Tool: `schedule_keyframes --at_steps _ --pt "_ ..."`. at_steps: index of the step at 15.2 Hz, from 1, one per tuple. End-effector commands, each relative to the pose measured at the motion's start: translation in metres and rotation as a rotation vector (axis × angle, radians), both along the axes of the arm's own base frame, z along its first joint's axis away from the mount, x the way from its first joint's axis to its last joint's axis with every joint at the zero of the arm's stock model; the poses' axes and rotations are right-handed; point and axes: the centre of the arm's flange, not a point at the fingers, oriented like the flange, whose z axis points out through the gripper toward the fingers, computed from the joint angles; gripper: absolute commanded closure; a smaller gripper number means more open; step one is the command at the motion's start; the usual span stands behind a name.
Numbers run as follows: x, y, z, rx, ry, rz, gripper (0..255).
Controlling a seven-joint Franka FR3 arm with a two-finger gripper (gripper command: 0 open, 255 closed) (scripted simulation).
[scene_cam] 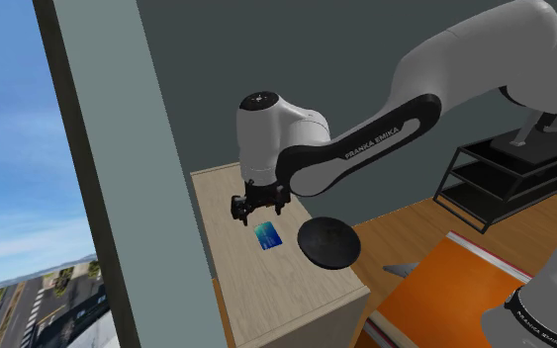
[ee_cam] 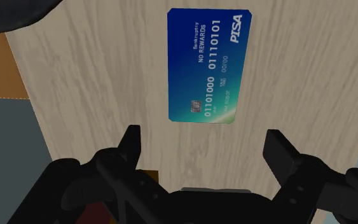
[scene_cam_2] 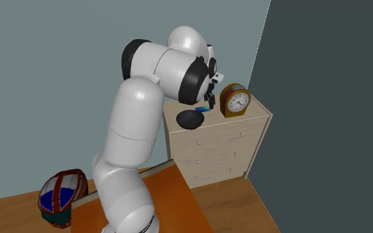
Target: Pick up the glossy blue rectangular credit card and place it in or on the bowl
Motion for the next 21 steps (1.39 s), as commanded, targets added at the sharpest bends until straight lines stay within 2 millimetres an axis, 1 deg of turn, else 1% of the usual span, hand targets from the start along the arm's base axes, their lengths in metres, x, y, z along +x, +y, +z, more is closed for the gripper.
schedule_keyframes --at_steps 1,2,10,11,20,21 --pt "0.0022 -0.0003 -0.0116 0.000 0.000 0.000 0" --pt "0.0033 -0.0008 -0.0198 0.000 0.000 0.000 0" --pt "0.0033 -0.0008 -0.0198 0.000 0.000 0.000 0" --pt "0.0033 -0.0008 -0.0198 0.000 0.000 0.000 255" --pt "0.0033 -0.0008 -0.0198 0.000 0.000 0.000 255" --pt "0.0033 -0.0008 -0.0145 0.000 0.000 0.000 255"
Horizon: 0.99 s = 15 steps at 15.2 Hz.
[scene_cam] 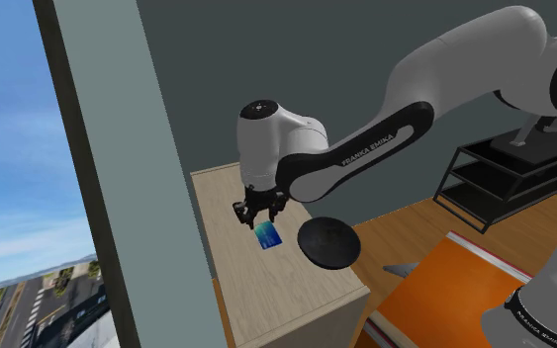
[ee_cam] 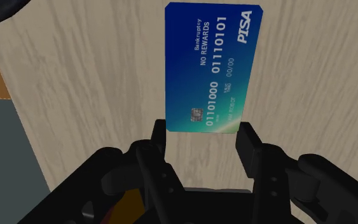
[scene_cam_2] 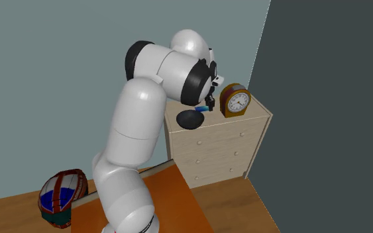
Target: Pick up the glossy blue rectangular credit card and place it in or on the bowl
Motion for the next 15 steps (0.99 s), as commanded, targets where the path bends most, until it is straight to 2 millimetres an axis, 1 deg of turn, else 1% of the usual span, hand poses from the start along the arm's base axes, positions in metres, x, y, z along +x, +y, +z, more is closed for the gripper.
schedule_keyframes --at_steps 1,15 --pt "0.000 0.000 0.007 -0.001 0.002 -0.001 255" --pt "0.000 0.000 0.081 -0.001 0.002 -0.001 255"
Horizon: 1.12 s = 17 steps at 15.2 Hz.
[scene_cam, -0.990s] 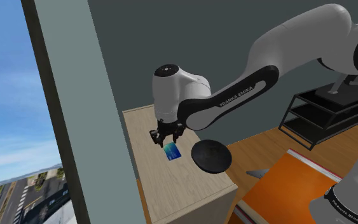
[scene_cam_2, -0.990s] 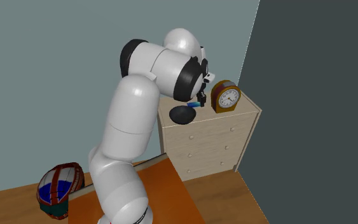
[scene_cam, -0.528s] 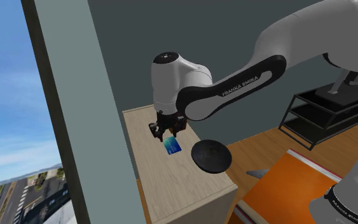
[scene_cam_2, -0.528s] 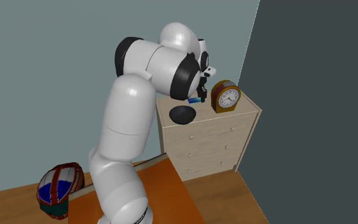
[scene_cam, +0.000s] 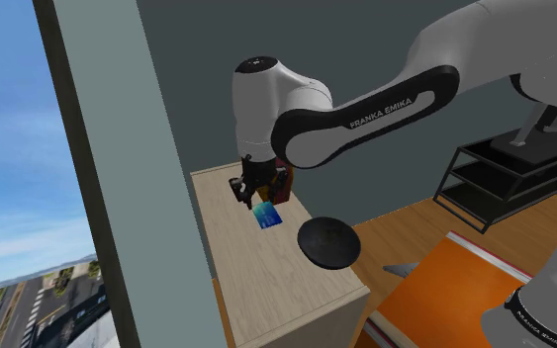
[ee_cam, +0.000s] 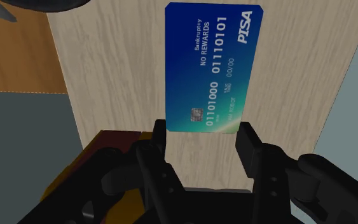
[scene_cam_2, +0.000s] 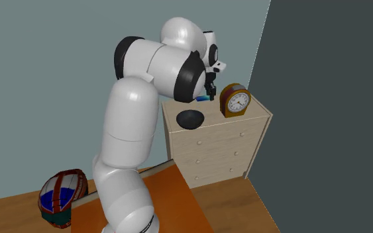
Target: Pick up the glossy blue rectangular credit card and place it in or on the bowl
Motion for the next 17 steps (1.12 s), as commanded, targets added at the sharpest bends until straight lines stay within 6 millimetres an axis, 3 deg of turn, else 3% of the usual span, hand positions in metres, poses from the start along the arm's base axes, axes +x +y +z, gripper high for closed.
schedule_keyframes --at_steps 1,7,17 --pt "0.000 -0.001 0.012 0.000 0.000 0.000 255" --pt "0.000 -0.001 0.043 0.000 0.000 0.000 255" --pt "-0.110 -0.073 0.053 0.000 0.000 0.000 255"
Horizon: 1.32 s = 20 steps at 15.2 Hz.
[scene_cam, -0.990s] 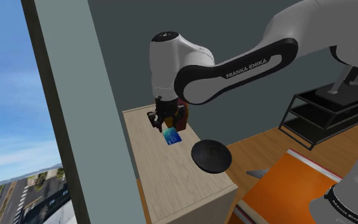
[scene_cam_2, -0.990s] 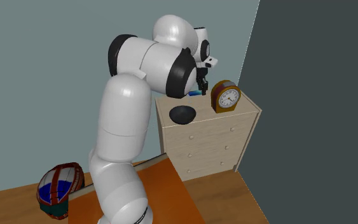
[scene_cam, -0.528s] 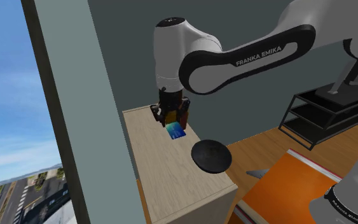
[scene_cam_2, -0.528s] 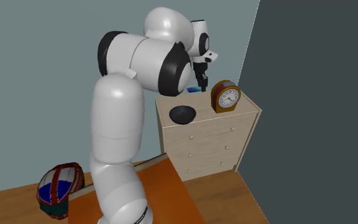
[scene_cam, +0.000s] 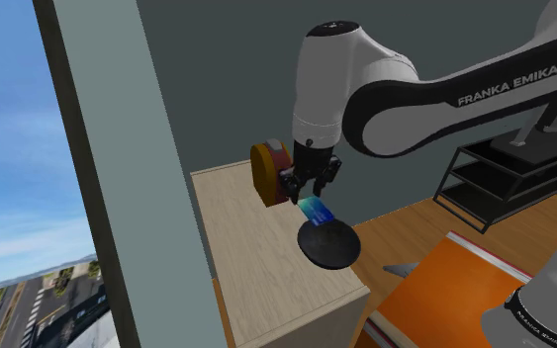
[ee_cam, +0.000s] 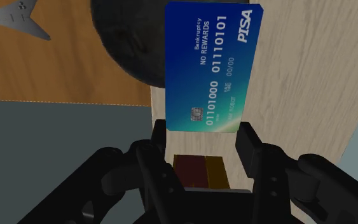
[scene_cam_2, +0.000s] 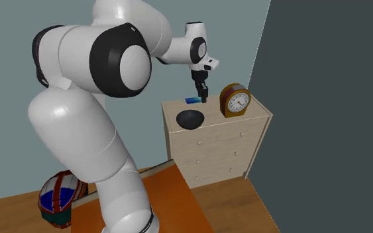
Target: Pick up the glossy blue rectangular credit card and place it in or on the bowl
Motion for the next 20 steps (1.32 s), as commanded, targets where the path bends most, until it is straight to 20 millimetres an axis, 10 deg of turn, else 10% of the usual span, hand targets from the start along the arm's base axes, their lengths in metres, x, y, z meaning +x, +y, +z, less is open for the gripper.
schedule_keyframes --at_steps 1,20 --pt "-0.023 -0.017 0.002 0.002 0.000 -0.002 255" --pt "-0.034 -0.024 -0.080 0.002 0.000 -0.002 255"
